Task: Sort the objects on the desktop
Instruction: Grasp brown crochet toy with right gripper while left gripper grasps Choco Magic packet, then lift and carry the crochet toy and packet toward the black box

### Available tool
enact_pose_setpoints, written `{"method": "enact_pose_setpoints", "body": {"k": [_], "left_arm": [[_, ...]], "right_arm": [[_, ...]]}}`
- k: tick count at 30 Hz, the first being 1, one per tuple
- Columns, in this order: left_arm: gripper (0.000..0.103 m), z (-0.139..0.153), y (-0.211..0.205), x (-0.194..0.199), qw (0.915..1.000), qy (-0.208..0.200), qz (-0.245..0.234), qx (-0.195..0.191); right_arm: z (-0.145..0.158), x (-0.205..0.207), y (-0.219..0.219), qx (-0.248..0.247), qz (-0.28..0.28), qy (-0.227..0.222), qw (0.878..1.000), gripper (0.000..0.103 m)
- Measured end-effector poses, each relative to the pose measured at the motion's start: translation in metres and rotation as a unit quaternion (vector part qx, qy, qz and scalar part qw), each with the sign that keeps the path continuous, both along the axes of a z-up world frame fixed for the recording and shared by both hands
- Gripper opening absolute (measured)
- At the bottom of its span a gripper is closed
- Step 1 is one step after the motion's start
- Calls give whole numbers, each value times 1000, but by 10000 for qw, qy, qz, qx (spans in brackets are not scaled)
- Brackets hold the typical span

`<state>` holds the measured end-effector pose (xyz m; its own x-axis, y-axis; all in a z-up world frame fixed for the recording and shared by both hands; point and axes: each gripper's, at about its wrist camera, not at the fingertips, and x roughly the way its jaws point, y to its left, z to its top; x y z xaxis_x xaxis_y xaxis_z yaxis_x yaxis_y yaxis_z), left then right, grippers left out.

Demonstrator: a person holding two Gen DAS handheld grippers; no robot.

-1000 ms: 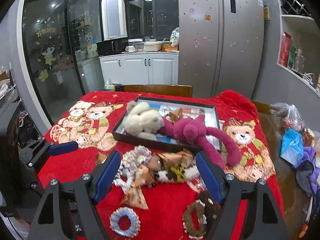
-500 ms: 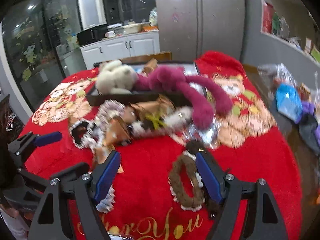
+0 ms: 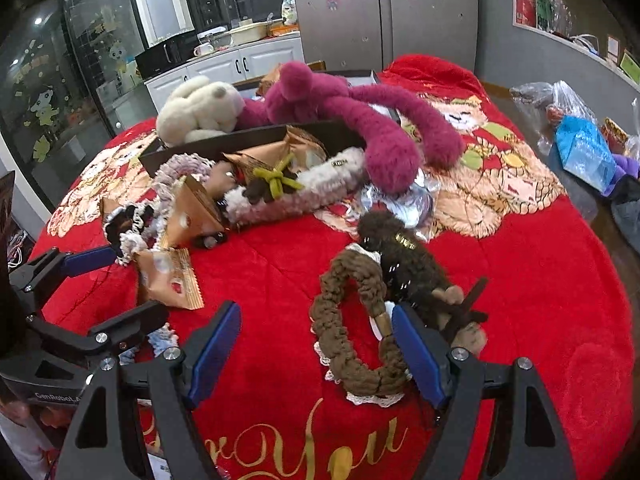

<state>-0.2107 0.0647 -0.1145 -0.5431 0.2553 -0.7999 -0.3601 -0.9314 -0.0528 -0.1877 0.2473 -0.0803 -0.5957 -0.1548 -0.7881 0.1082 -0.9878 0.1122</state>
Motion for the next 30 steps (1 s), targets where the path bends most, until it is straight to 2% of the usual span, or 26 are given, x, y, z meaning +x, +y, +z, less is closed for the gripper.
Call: {"method": "enact_pose_setpoints", "body": {"k": [15,16,17,19,21,22,25,27,30], "left_arm": [[100,-13,6,-8,9998,-66,-16,-198],[97,-13,6,-8,9998,-75,-20,-194],[93,-13,7,-8,9998,-89,-36,-192],[82,-14,7,-6,9997,-72,-38,-223],[69,-12,8,-4,9998,-42,-96,-171],[57,-11,8,-3,9998,-22,-76,-185],[39,-10,6,-2,9999,12,-31,-158],[37,-9,3,-2,10000,-7,-3,-96],[35,-9,0,-2,10000,-14,14,-51]], "right_arm": [[-11,-1,0,299,17,119,9995,80],[-11,0,-1,335,28,120,9994,75],[-12,0,-2,378,23,115,9992,61],[-15,0,-1,449,-48,51,9990,44],[-15,0,5,297,-107,29,9995,37],[-15,0,7,246,-121,22,9996,32],[-15,0,12,207,-203,32,9996,22],[-15,0,15,174,-252,49,9995,17],[-15,0,17,108,-292,57,9995,16]]}}
